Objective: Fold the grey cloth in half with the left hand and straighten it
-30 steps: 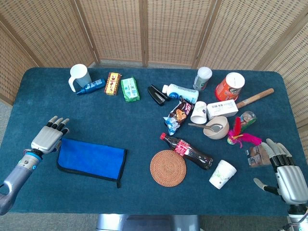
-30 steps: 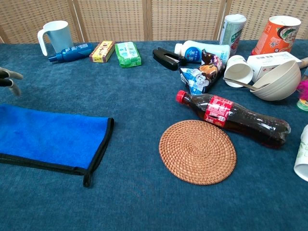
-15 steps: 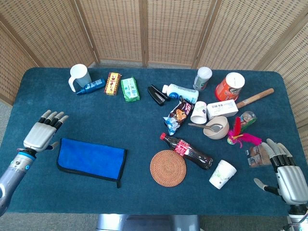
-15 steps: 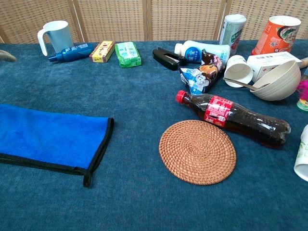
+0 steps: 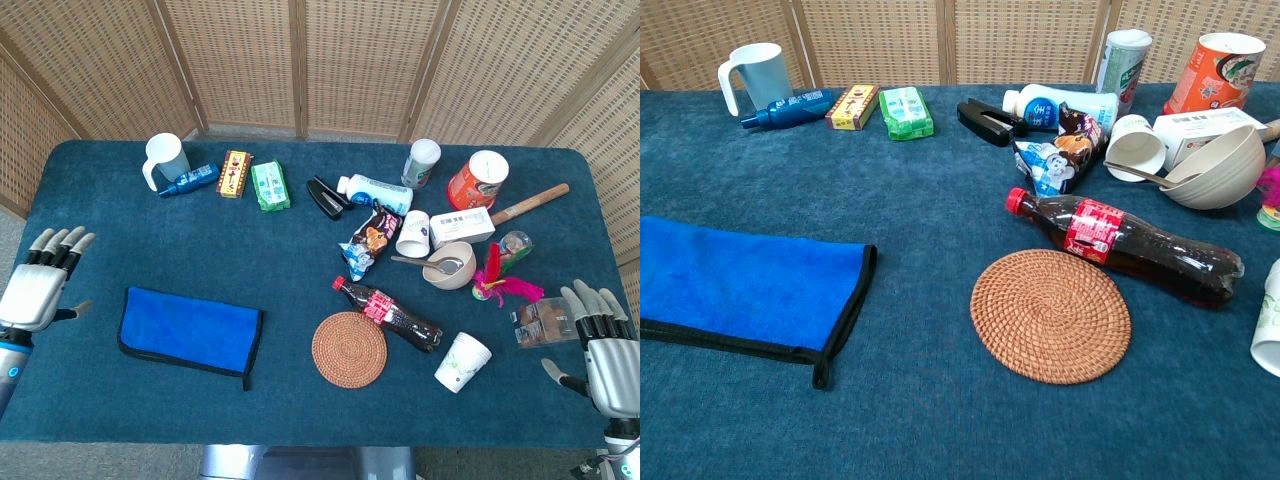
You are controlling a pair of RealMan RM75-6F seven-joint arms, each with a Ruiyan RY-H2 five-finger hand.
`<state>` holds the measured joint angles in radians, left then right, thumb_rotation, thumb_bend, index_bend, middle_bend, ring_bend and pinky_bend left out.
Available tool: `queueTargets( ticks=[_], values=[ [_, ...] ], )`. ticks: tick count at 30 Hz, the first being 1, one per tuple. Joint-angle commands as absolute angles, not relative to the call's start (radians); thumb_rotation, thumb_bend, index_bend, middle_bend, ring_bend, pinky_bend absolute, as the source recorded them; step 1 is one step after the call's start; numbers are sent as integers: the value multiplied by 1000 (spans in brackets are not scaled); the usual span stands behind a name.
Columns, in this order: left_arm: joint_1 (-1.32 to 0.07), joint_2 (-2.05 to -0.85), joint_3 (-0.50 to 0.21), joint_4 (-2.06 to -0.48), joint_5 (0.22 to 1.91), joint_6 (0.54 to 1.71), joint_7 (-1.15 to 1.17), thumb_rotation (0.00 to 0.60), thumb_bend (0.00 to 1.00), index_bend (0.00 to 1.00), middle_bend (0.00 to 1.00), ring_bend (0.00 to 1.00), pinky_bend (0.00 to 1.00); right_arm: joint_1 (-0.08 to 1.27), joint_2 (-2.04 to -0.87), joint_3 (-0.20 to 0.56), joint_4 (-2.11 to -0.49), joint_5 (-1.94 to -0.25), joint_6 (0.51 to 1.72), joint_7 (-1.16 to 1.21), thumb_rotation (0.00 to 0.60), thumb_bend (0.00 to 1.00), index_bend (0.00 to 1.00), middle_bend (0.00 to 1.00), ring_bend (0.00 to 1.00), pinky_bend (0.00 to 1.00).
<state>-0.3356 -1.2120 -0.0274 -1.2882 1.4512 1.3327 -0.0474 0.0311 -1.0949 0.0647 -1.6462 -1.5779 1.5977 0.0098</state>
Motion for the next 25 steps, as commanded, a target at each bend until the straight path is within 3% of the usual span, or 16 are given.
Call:
queueTargets(
  ticks=[1,12,25],
  values=[
    [-279,-1196,-25,-1328,1442,1398,-80,600,199,0,0,0,1,31,-1103,70,-1639,-1574,1601,-2,600,125,6,0,0,84],
    [-163,-1180,-26,-1399,1460,1559,-118,600,200,0,0,0,0,32,-1114,75,-1633,-1568,1601,-29,600,122,6,0,0,81],
    [-117,-1176,-16,-1404,1505,1610,-93,600,196,0,0,0,0,26,-1105,83,-1640,-1555,1607,-34,600,123,10,0,0,80]
  ],
)
